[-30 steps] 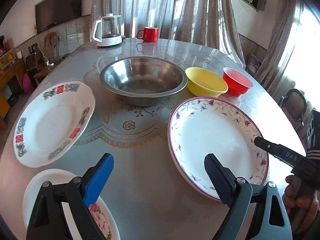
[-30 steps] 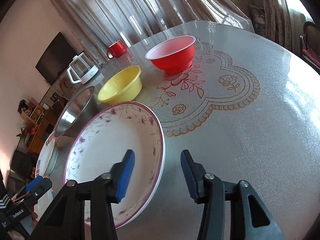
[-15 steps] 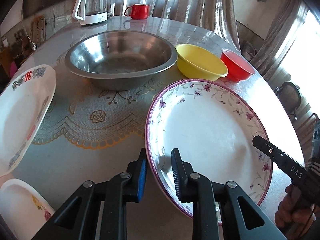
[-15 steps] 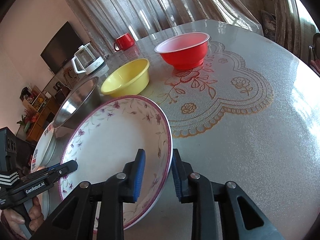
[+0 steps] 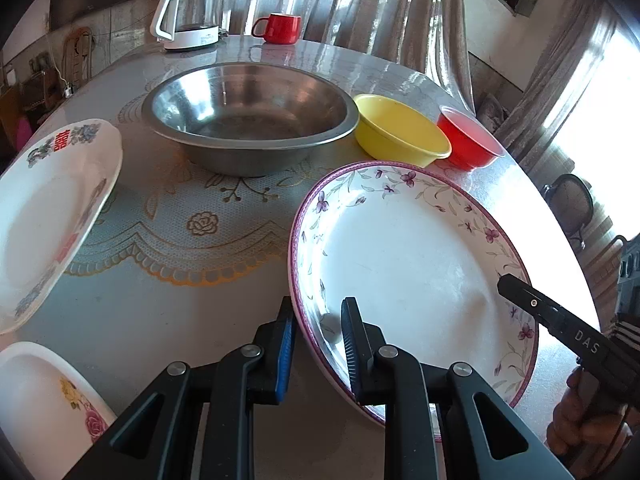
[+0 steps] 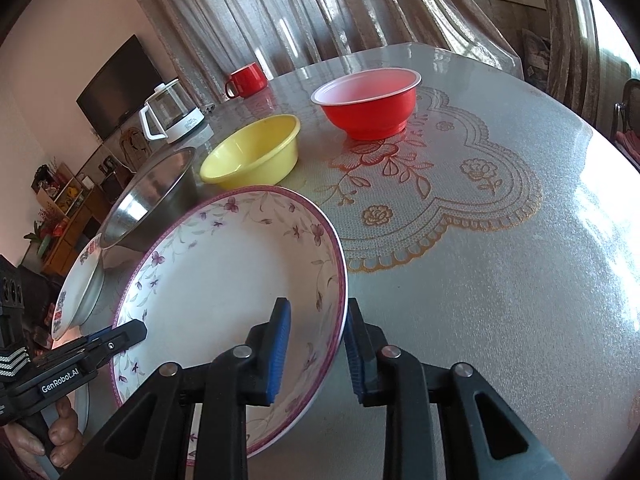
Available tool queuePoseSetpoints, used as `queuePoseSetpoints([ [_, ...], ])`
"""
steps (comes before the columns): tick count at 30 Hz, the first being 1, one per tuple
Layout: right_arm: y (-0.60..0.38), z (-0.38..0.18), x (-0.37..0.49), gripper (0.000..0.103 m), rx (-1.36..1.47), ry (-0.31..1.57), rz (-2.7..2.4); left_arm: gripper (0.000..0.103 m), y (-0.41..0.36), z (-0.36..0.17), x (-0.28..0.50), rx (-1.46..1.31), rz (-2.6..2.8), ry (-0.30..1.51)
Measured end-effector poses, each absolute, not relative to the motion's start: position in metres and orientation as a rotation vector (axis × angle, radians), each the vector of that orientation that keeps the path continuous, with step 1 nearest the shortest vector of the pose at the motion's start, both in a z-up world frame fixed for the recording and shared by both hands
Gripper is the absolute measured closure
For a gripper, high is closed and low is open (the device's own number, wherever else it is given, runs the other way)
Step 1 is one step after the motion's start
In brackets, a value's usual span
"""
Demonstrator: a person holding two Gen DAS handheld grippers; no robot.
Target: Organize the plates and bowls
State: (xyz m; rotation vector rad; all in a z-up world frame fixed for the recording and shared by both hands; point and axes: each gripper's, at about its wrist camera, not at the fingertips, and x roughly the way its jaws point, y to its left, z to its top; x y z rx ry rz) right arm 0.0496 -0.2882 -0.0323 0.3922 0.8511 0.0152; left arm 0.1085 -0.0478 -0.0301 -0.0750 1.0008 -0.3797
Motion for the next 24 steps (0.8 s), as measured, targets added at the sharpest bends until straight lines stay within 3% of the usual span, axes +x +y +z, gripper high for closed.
queuePoseSetpoints([
  [24,-0.222,-0.033,0.051,0.077,0.34,0.902,0.16,0.081,0.016,-0.022,0.099,-0.08,-0.259,1.017],
])
